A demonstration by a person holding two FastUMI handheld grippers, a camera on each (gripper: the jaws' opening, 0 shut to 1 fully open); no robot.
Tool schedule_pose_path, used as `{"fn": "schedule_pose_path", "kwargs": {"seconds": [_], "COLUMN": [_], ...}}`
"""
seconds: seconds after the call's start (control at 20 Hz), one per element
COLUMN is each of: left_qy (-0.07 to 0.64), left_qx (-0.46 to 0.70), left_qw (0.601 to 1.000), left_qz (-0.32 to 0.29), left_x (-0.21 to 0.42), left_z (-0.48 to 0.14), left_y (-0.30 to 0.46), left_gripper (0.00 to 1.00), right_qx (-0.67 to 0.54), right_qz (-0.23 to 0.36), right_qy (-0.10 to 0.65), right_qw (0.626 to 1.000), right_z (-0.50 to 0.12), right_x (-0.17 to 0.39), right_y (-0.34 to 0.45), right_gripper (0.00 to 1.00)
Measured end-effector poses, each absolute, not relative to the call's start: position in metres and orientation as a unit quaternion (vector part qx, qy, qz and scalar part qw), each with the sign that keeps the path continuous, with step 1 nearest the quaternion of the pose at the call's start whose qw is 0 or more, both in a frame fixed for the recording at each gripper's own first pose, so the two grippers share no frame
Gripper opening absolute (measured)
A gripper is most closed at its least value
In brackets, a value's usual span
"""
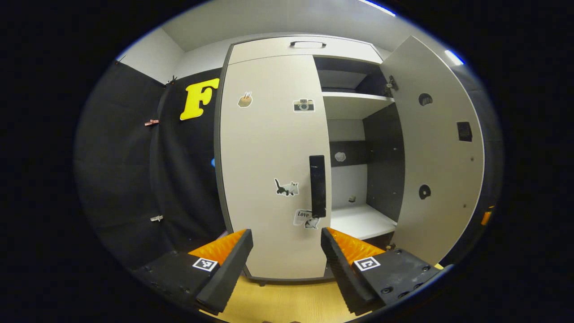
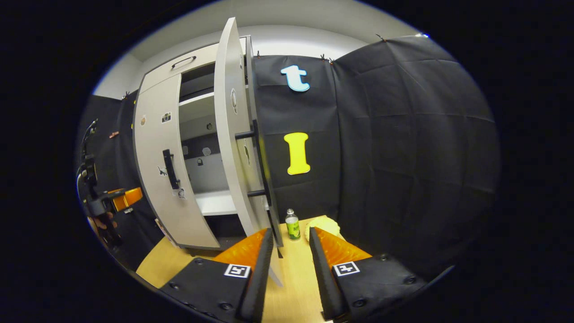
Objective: Open the right door of the double-door shoe cabinet with the right hand, and open the left door with the left hand.
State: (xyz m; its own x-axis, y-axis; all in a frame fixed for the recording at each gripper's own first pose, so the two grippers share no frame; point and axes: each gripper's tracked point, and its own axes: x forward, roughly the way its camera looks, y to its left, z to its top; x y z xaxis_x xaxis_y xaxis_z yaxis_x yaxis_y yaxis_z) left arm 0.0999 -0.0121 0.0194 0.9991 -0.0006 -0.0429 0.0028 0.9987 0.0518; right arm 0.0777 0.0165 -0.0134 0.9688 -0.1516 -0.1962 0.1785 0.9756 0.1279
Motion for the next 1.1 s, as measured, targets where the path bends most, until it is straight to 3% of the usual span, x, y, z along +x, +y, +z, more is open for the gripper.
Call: {"fn": "schedule_pose_path", "kwargs": {"seconds": [0.15, 0.5, 0.85, 0.95, 1.1], "left_qy": [0.012, 0.024, 0.014, 0.015, 0.018], "left_qx": [0.019, 0.007, 0.011, -0.005, -0.01], "left_qw": [1.0, 0.998, 0.998, 0.998, 0.998], "left_qz": [-0.019, -0.064, -0.057, -0.054, -0.053], "left_x": [0.131, 0.192, 0.232, 0.238, 0.245], "left_z": [0.036, 0.037, 0.042, 0.042, 0.042], "left_y": [-0.023, -0.057, -0.069, -0.071, -0.074], "left_gripper": [0.95, 0.95, 0.94, 0.9, 0.76], "right_qx": [0.066, 0.067, 0.082, 0.083, 0.074], "right_qz": [-0.102, -0.118, -0.123, -0.126, -0.132], "right_qy": [0.1, 0.098, 0.123, 0.128, 0.126], "right_qw": [0.988, 0.986, 0.981, 0.98, 0.98], "right_z": [-0.021, -0.031, -0.044, -0.046, -0.046], "right_x": [0.068, 0.06, 0.05, 0.047, 0.046], "right_y": [0.014, 0.017, 0.019, 0.019, 0.012], "right_gripper": [1.0, 0.98, 0.98, 0.98, 0.98]}}
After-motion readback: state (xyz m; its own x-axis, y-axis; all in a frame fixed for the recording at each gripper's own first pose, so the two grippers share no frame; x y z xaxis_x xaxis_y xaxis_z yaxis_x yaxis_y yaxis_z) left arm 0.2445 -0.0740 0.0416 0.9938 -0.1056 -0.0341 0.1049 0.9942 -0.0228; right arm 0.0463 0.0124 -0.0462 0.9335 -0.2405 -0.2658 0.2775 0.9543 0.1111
